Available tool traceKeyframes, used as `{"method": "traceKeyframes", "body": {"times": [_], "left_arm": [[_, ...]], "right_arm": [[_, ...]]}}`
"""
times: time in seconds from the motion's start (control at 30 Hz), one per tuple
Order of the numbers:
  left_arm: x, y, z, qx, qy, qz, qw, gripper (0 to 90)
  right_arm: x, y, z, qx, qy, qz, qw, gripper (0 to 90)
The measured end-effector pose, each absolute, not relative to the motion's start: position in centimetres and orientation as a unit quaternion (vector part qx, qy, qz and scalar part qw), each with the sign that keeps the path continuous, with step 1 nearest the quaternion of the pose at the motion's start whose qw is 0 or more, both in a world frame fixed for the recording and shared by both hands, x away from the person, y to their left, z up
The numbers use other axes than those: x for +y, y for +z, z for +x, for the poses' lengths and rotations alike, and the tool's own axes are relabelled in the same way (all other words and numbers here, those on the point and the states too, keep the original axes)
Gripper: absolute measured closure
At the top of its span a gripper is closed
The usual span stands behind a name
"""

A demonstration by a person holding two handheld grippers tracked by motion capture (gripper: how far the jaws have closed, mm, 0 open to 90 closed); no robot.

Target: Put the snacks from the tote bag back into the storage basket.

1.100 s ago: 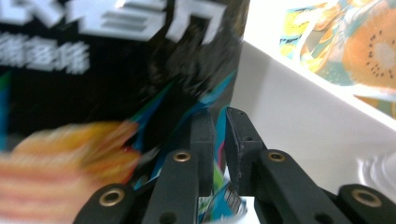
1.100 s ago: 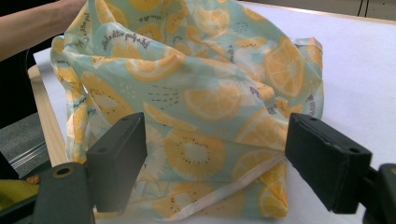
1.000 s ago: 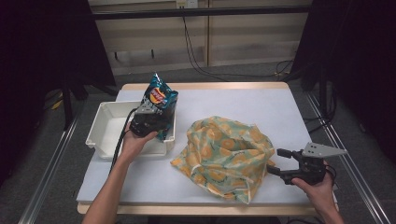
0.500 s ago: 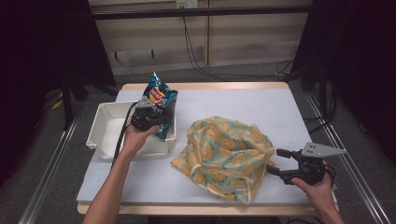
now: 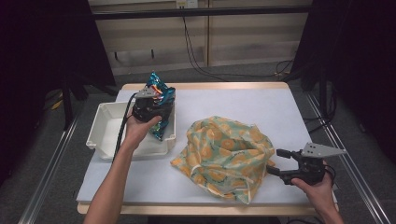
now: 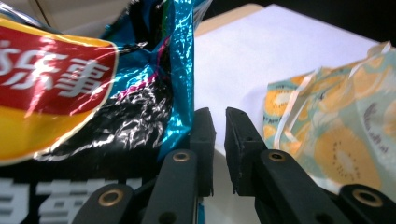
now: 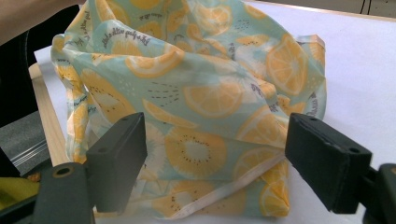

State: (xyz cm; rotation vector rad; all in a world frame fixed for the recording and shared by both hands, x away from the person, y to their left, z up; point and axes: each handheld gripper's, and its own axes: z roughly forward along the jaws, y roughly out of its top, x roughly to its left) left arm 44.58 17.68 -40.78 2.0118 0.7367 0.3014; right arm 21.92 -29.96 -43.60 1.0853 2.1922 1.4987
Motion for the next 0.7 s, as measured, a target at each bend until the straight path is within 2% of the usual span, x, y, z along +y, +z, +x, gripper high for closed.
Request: {"method": "traceKeyframes", "body": {"times": [0.17, 0.43, 0.7], "left_arm": [[17.4, -40.2, 43.7, 0.278, 0.125, 0.829, 0.470, 79.4], [19.4, -38.3, 42.5, 0.261, 0.147, 0.822, 0.485, 82.6], [18.9, -39.9, 44.2, 0.286, 0.152, 0.829, 0.456, 75.9]], "right_arm": [[-29.9, -43.7, 21.9, 0.758, 0.516, 0.376, 0.137, 20.7], [-29.9, -43.6, 21.9, 0.758, 0.517, 0.374, 0.138, 20.8], [-29.7, -43.7, 22.0, 0.759, 0.515, 0.375, 0.135, 20.7]]}}
